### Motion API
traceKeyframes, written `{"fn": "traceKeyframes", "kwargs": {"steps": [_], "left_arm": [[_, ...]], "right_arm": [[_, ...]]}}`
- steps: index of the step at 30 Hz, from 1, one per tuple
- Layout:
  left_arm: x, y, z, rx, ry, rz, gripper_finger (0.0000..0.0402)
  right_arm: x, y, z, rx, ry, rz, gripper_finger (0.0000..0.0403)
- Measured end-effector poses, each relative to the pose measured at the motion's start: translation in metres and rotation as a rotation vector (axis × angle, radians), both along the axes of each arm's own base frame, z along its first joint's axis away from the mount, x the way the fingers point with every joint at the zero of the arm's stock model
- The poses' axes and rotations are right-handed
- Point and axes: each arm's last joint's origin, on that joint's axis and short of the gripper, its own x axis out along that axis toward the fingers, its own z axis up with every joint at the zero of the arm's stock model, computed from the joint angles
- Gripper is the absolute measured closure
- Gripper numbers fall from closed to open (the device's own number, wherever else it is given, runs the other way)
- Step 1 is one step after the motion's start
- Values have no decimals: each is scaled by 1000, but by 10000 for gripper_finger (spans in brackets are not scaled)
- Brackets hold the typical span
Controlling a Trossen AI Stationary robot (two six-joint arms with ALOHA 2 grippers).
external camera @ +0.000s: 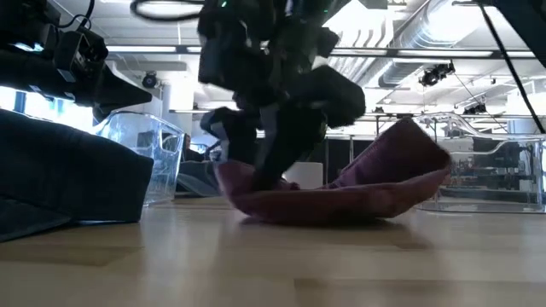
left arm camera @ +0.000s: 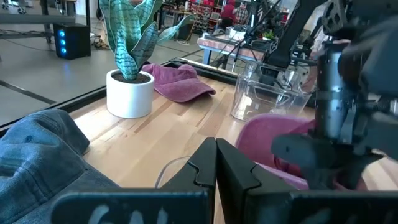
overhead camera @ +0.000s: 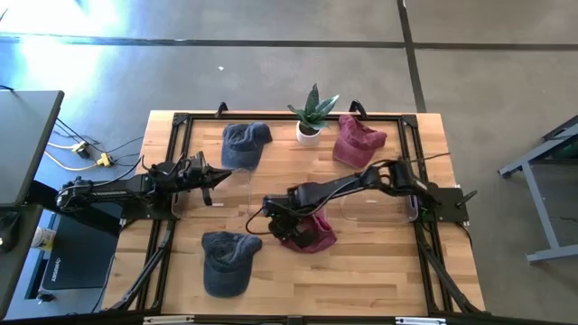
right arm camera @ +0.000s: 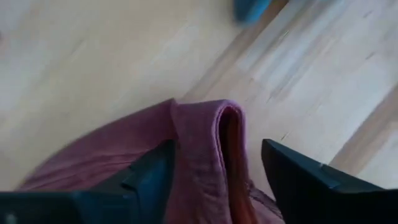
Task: Pick & Place hat
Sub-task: Put the bottom red cap into the right transparent bin
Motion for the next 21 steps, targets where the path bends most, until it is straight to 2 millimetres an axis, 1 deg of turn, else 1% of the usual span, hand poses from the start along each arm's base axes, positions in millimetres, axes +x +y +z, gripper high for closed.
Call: {"fn": "traceKeyframes", "kwargs": {"steps": [2, 5, 7, 8, 9, 11, 13, 15, 16, 17, 18, 21], "left_arm": [[0, 0, 0, 0, 0, 0, 401], [0, 0, 0, 0, 0, 0, 401], [0, 0, 0, 0, 0, 0, 401], [0, 0, 0, 0, 0, 0, 401], [0, 0, 0, 0, 0, 0, 401], [0, 0, 0, 0, 0, 0, 401], [0, 0, 0, 0, 1, 0, 401], [0, 0, 0, 0, 0, 0, 401], [0, 0, 0, 0, 0, 0, 401], [0, 0, 0, 0, 1, 0, 401], [0, 0, 0, 0, 0, 0, 401], [0, 0, 0, 0, 1, 0, 401]], "right_arm": [[2, 0, 2, -13, 14, 25, 217], [5, -2, 11, -29, 1, 7, 305], [5, -7, 21, -23, 26, -49, 370], [6, -11, 30, -10, 35, -91, 384], [6, -16, 41, 9, 35, -146, 385], [5, -27, 65, 44, 11, -251, 376], [0, -37, 87, 80, -27, -329, 381], [-6, -44, 100, 128, -67, -371, 393], [-9, -46, 104, 155, -81, -372, 393], [-13, -48, 103, 173, -86, -368, 390], [-16, -48, 98, 173, -76, -366, 386], [-27, -55, 66, 139, 15, -386, 384]]}}
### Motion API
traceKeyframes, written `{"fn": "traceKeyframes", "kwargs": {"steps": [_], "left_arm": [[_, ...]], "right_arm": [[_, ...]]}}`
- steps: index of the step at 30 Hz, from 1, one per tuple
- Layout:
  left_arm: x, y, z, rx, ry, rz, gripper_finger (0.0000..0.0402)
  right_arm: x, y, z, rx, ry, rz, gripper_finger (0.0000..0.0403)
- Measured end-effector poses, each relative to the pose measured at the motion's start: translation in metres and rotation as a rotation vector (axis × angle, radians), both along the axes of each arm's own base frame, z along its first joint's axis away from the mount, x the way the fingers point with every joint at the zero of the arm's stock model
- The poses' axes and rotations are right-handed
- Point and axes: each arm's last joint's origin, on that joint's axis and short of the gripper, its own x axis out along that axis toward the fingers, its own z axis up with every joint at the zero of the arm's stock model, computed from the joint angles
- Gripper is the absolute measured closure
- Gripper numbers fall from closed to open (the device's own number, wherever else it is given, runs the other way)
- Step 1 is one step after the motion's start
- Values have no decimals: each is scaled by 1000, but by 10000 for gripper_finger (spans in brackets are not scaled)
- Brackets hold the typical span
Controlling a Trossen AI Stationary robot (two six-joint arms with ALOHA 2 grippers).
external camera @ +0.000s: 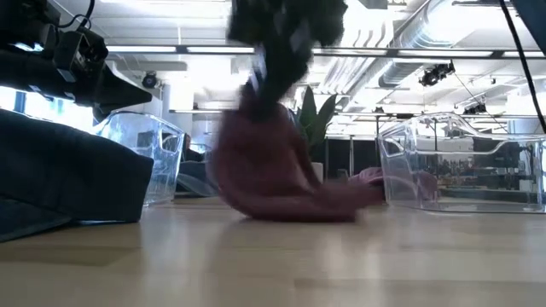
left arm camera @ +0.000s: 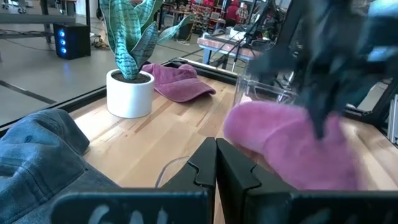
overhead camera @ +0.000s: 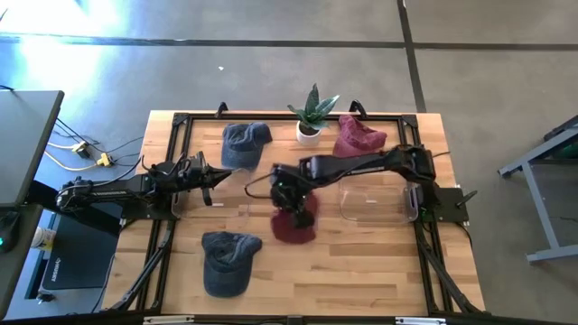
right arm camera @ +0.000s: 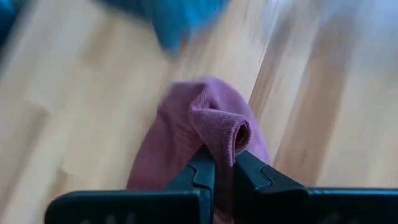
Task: Pick & Place hat
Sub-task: Put the bottom red cap into the right transparent bin
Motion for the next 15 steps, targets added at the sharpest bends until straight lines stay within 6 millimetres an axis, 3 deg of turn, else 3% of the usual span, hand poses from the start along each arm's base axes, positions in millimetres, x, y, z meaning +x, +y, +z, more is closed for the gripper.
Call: {"fn": "traceKeyframes", "kwargs": {"steps": [3, 7, 10, 15], "left_arm": [[0, 0, 0, 0, 0, -3, 401], [0, 0, 0, 0, 0, -3, 401], [0, 0, 0, 0, 0, -3, 401], [0, 0, 0, 0, 0, -3, 401]], "right_arm": [[-7, -9, -30, -50, 47, -86, 391], [-8, -17, -35, -117, 45, -193, 362], [-4, -19, -25, -108, 34, -223, 296], [3, -17, 12, -157, 25, -275, 175]]}}
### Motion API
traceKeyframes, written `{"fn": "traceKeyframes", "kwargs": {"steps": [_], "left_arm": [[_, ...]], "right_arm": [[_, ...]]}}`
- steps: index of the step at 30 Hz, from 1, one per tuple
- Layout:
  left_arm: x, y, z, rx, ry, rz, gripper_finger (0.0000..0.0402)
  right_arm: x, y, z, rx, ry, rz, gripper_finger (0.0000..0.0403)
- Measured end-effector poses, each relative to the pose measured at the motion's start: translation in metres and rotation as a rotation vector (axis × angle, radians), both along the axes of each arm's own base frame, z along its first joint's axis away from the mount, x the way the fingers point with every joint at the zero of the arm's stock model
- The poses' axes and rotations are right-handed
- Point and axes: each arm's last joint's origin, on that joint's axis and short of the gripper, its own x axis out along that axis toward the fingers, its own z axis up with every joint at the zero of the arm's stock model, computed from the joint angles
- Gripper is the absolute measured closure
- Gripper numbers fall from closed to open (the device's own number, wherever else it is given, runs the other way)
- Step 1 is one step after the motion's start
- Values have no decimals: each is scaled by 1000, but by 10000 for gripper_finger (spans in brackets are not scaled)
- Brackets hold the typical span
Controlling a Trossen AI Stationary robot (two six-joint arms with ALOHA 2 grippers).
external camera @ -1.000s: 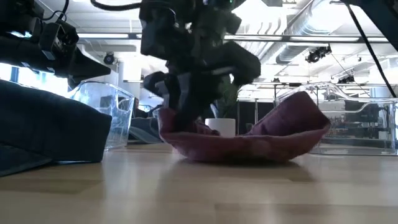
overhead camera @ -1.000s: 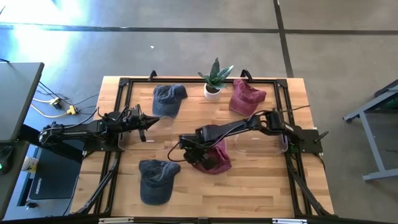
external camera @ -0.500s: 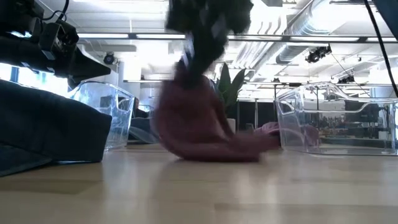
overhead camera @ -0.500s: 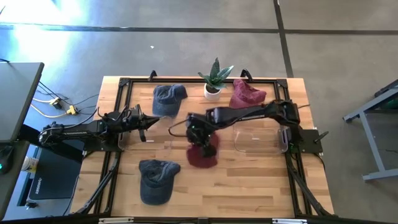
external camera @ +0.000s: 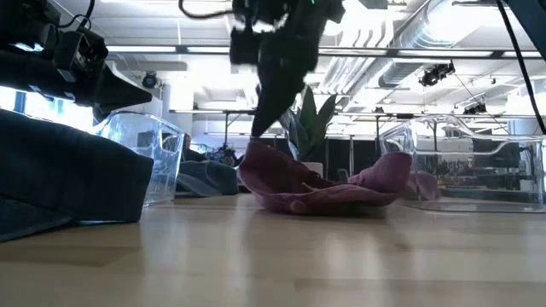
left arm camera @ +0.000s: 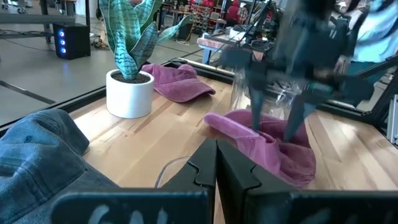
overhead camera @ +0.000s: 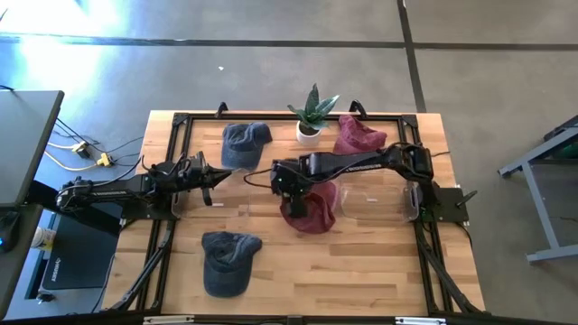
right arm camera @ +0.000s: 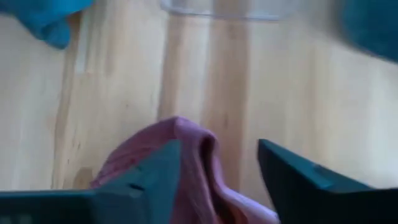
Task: Pick & Place hat
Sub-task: Put the bottom red cap into the right transparent bin
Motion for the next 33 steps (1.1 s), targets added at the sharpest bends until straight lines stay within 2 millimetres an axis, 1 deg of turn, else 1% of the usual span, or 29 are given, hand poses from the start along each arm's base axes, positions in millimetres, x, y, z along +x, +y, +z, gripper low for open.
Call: {"fn": "traceKeyframes", "kwargs": {"steps": [3, 5, 6, 8, 10, 13, 16, 20, 23, 26, 28, 30, 32, 33], "left_arm": [[0, 0, 0, 0, 0, 0, 401], [0, 0, 0, 0, 0, 0, 401], [0, 0, 0, 0, 0, 0, 401], [0, 0, 0, 0, 0, 0, 401], [0, 0, 0, 0, 0, 0, 401], [0, 0, 0, 0, 0, 0, 401], [0, 0, 0, 0, 0, 0, 401], [0, 0, 0, 0, 0, 0, 401], [0, 0, 0, 0, 0, 1, 401], [0, 0, 0, 0, 0, 1, 401], [0, 0, 0, 0, 0, 1, 401], [0, 0, 0, 0, 0, 1, 401], [0, 0, 0, 0, 0, 2, 401], [0, 0, 0, 0, 0, 1, 401]], "right_arm": [[-1, 11, 19, 30, 26, -19, 128], [-5, 28, 23, 72, 59, 26, 113], [-7, 39, 20, 87, 78, 59, 110], [-12, 60, 8, 96, 116, 118, 109], [-18, 79, -8, 82, 140, 157, 111], [-26, 98, -33, 48, 145, 152, 116], [-35, 104, -58, 19, 156, 104, 122], [-42, 98, -79, -4, 168, -20, 140], [-46, 89, -92, -13, 160, -84, 167], [-48, 81, -98, -29, 148, -129, 212], [-49, 76, -100, -37, 147, -145, 256], [-46, 71, -98, -25, 143, -172, 313], [-40, 66, -90, 19, 130, -182, 372], [-38, 65, -85, 51, 122, -181, 387]]}}
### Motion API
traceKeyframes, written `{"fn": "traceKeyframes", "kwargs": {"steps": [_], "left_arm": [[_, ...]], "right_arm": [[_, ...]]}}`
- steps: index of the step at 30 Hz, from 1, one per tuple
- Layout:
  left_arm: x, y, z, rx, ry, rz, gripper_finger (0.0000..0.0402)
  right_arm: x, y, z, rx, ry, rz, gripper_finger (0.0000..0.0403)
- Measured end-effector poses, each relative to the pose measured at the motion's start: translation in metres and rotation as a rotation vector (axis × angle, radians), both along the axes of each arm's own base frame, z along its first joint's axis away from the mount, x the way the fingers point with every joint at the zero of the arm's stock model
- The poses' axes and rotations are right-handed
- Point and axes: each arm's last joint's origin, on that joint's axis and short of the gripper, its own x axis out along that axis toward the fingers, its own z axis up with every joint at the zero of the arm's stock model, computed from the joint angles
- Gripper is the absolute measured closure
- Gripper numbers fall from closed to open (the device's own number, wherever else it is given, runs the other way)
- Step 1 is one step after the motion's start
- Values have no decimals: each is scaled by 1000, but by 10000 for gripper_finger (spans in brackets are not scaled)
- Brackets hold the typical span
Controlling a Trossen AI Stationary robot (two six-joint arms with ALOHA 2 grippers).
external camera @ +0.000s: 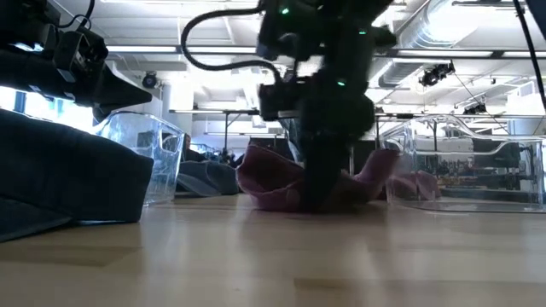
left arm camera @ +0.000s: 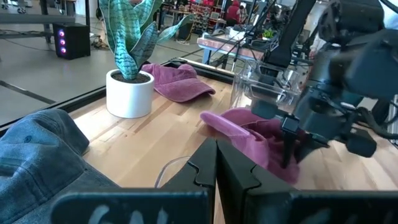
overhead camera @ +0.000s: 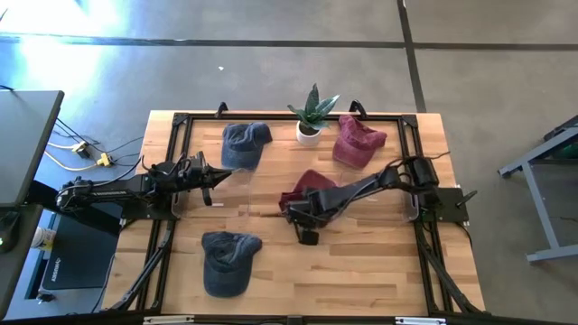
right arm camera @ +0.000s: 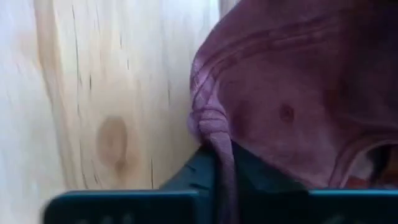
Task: Pick & Place hat
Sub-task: Put the bottom red cap into the right transparent bin
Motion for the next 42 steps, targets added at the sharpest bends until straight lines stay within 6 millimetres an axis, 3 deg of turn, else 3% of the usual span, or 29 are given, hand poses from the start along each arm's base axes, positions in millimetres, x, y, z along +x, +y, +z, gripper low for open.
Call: {"fn": "traceKeyframes", "kwargs": {"steps": [2, 4, 7, 13, 21, 28, 32, 37, 42], "left_arm": [[0, 0, 0, 0, 0, 0, 401], [0, 0, 0, 0, 0, 0, 401], [0, 0, 0, 0, -1, 0, 401], [0, 0, 0, 0, 0, 0, 401], [0, 0, 0, 0, 0, 0, 401], [0, 0, 0, 0, 0, 0, 401], [0, 0, 0, 0, 0, 0, 401], [0, 0, 0, 0, 0, 0, 401], [0, 0, 0, 0, 0, 0, 401]], "right_arm": [[5, -5, 23, 54, -60, -38, 383], [5, -12, 58, 133, -153, -79, 373], [-9, -21, 104, 201, -263, -140, 389], [-63, -40, 188, 306, -469, -350, 391], [-151, -36, 249, 424, -557, -536, 398], [-239, -37, 266, 336, -530, -734, 399], [-269, -41, 261, 231, -460, -823, 399], [-270, -42, 248, 152, -420, -900, 400], [-250, -39, 210, 160, -429, -1022, 400]]}}
